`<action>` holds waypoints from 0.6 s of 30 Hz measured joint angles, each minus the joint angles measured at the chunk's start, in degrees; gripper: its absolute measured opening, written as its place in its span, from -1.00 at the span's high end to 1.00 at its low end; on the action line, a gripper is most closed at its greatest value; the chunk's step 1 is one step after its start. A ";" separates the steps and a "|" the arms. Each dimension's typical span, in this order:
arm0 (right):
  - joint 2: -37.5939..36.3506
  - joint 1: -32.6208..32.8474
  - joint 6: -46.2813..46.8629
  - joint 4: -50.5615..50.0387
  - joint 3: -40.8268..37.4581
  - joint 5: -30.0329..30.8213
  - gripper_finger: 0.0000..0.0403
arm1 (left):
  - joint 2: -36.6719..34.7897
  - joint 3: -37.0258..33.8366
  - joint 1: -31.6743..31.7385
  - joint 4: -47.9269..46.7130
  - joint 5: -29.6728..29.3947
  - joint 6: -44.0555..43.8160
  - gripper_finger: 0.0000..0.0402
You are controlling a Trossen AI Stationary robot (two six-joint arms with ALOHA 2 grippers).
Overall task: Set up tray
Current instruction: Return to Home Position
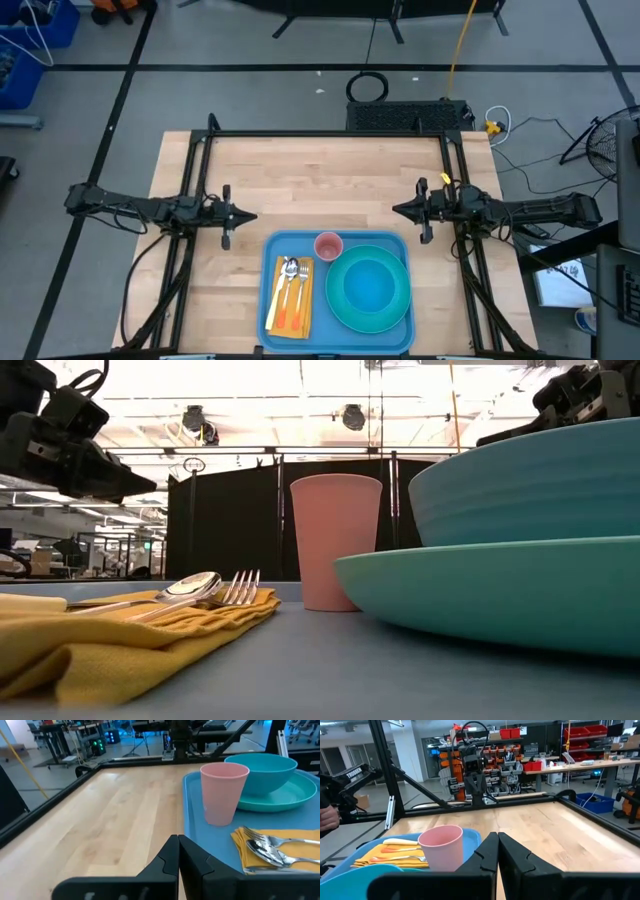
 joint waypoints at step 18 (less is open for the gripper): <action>0.02 -0.02 0.68 1.11 0.00 0.07 1.00 | 1.28 -0.07 0.00 0.14 0.06 -4.82 0.79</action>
